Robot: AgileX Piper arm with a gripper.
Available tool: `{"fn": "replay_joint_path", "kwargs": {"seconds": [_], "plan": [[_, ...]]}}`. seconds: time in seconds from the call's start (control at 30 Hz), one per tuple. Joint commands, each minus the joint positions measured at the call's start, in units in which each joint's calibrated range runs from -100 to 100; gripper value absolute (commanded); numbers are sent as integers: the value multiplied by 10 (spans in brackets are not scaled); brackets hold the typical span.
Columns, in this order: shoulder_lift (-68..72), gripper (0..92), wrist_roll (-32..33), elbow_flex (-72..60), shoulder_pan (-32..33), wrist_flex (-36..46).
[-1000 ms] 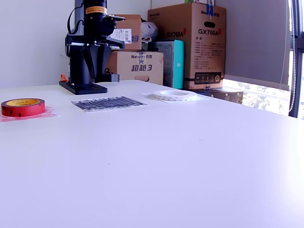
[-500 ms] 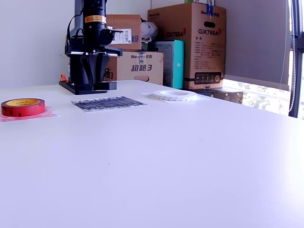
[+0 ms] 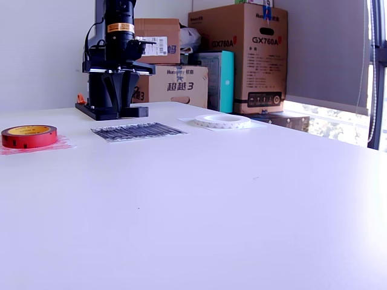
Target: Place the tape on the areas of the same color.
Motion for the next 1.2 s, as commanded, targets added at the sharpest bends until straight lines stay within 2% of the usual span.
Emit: {"fn": "replay_joint_path", "kwargs": {"seconds": [0.0,0.67,0.73,0.9,1.03,1.1,1.17], "plan": [[19,2,1,-9,1,6],[29,28,1,-14,1,6],[29,100,3,-14,0,6],[29,357,6,-14,-5,6],[29,524,7,-14,-6,6],[29,576,7,-14,-6,6],[29,589,7,-14,-6,6]]}}
